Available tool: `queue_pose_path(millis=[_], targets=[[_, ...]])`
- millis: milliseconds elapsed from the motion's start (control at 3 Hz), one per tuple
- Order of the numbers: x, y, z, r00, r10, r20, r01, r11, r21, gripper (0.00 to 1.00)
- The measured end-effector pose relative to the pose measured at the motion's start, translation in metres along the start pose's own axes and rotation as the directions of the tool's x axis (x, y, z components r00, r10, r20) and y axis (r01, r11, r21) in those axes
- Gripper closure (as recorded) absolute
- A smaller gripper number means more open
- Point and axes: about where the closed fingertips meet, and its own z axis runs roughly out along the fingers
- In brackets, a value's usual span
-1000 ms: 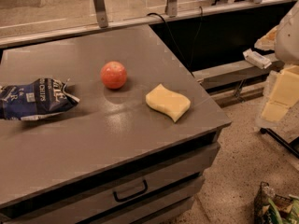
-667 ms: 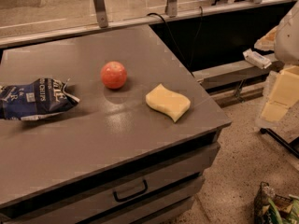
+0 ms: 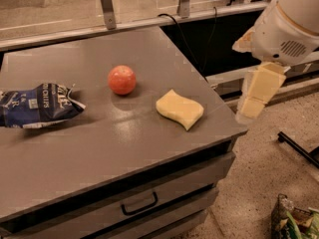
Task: Move sponge near blue chip bag
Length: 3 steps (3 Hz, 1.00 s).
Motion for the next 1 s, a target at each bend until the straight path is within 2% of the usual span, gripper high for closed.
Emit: queue_pose_path(millis=[333, 667, 1000], targets=[[-0.034, -0.003, 0.036, 0.998, -0.014, 0.063, 0.017, 0.9989, -0.045, 0.00], [-0.060, 0.005, 0.077, 0.993, -0.015, 0.120, 0.021, 0.9986, -0.048, 0.00], [-0.071, 0.008, 0.122, 0.987, -0.019, 0.163, 0.024, 0.9993, -0.029, 0.00]])
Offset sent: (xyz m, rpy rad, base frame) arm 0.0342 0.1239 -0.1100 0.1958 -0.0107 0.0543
